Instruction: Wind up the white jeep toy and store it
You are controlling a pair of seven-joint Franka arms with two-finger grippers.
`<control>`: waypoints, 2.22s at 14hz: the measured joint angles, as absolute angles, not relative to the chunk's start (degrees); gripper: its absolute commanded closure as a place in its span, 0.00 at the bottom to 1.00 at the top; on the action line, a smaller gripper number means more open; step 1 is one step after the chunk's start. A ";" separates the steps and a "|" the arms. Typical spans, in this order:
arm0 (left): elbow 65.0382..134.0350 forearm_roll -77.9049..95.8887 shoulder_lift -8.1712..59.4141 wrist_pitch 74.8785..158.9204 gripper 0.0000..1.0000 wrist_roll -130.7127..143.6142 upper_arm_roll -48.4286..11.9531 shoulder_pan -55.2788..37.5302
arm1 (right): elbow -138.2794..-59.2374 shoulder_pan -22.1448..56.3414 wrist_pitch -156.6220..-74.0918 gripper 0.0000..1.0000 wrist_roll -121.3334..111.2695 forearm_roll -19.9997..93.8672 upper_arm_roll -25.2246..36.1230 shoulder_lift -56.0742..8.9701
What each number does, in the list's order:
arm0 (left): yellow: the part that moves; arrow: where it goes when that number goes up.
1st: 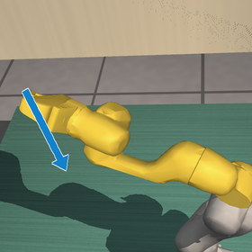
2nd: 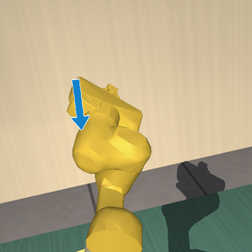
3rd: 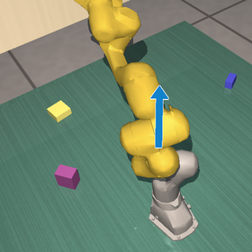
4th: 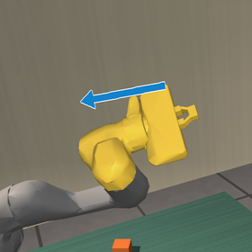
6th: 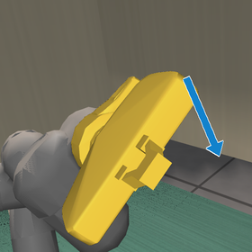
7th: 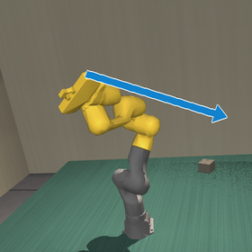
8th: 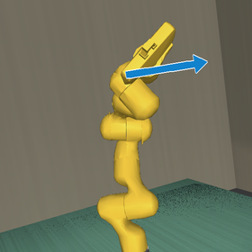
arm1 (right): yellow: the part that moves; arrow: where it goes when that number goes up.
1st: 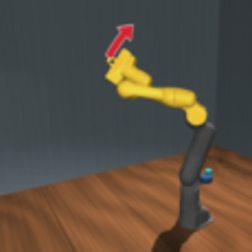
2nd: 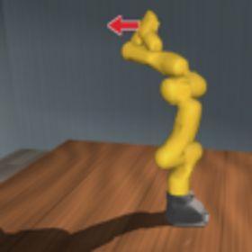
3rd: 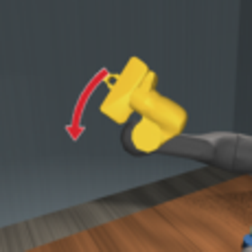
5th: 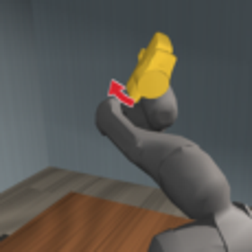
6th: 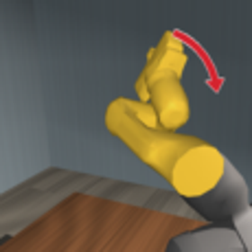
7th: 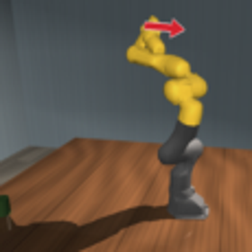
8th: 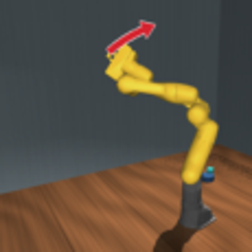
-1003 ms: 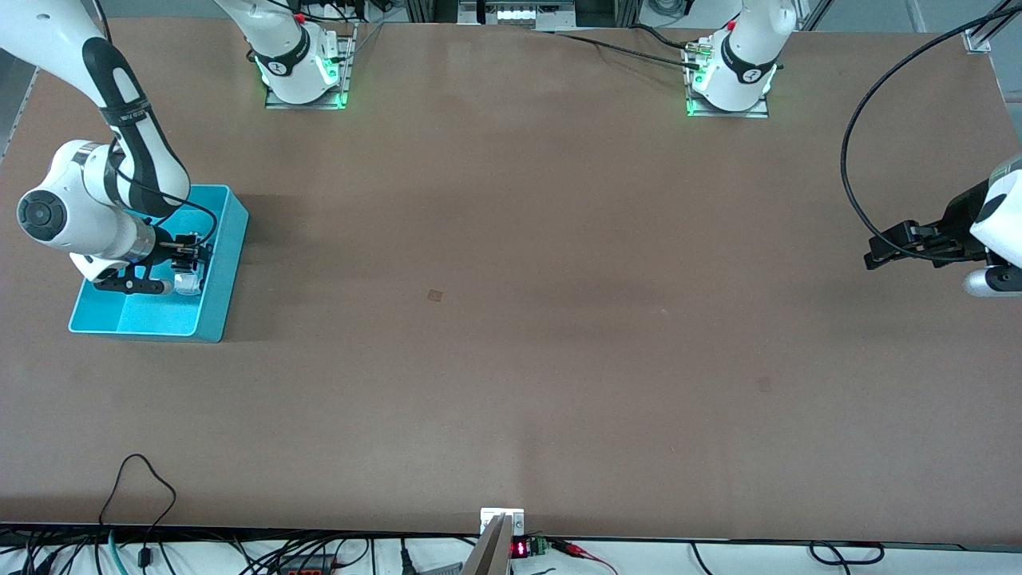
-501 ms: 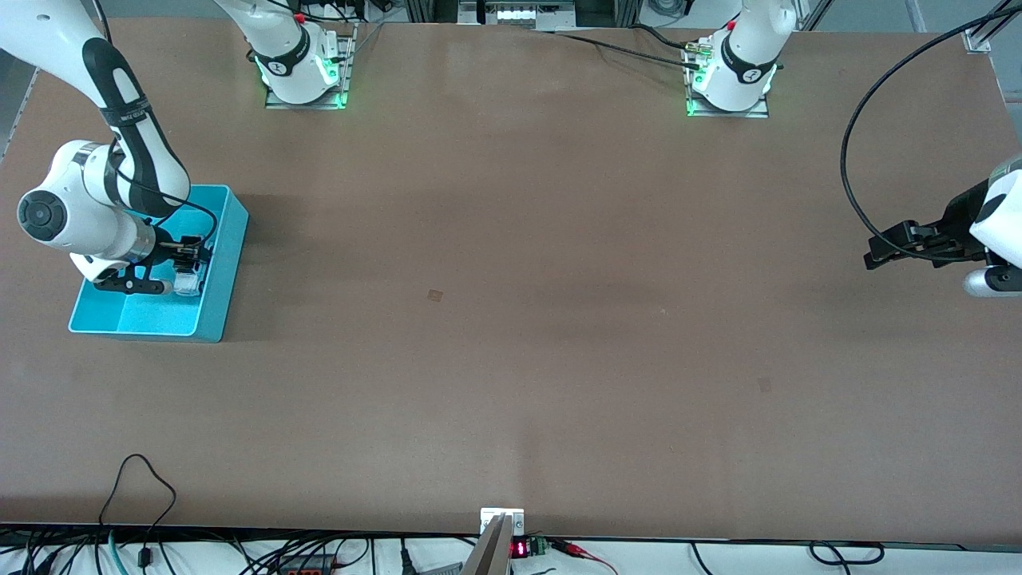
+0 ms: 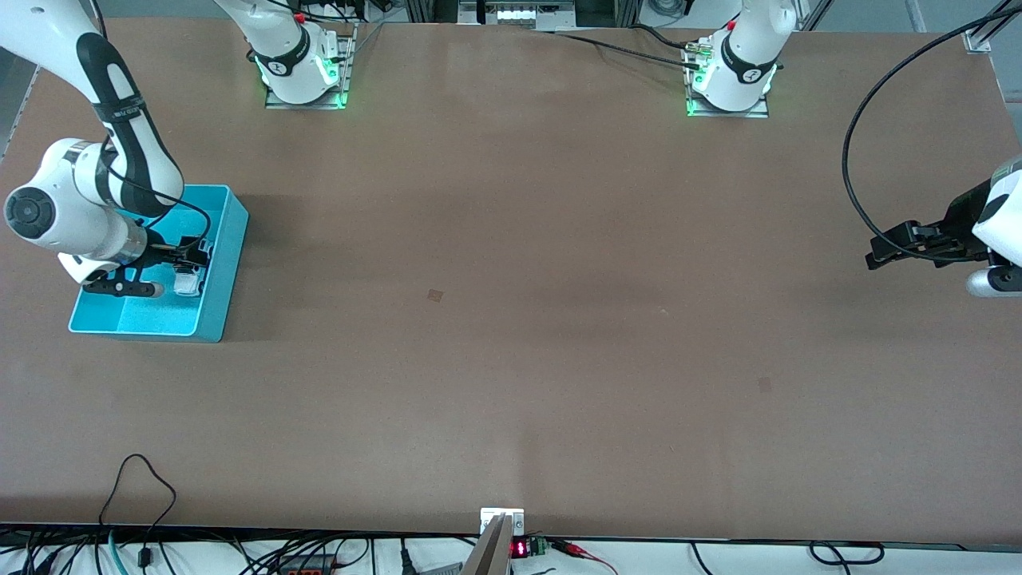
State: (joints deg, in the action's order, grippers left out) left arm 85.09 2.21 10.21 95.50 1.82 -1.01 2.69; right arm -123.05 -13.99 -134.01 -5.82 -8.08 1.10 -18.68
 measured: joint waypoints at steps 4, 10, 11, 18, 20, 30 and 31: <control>85.09 2.21 10.21 95.50 0.00 1.82 -1.01 2.69 | -113.98 -13.99 -117.60 0.00 -5.82 -8.08 -1.44 -12.56; 85.09 2.21 10.21 95.50 0.00 1.82 -1.01 2.69 | -101.91 -13.91 -97.96 0.00 -5.82 -8.07 -5.87 -6.46; 85.09 2.21 10.21 95.50 0.00 1.82 -1.01 2.69 | -99.70 -13.90 -95.42 0.00 -5.82 -8.07 -6.69 -6.09; 85.09 2.21 10.21 95.50 0.00 1.82 -1.01 2.73 | -89.93 -13.91 -87.64 0.00 -5.81 -4.47 -8.94 -5.01; 85.09 2.21 10.21 95.43 0.00 1.82 -1.01 2.73 | -89.92 -13.96 -86.85 0.00 -5.77 -4.22 -8.87 -5.09; 85.09 2.21 10.22 95.41 0.00 1.84 -1.01 2.74 | -89.79 -2.87 -87.26 0.00 -5.65 -3.43 0.41 -6.37; 85.09 2.21 10.22 95.41 0.00 1.84 -1.01 2.74 | -89.79 -2.70 -87.26 0.00 -5.65 -3.10 0.74 -6.37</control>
State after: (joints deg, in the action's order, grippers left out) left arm 85.09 2.21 10.22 95.41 1.84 -1.01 2.74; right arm -89.79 -2.70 -87.26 -5.65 -3.10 0.74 -6.37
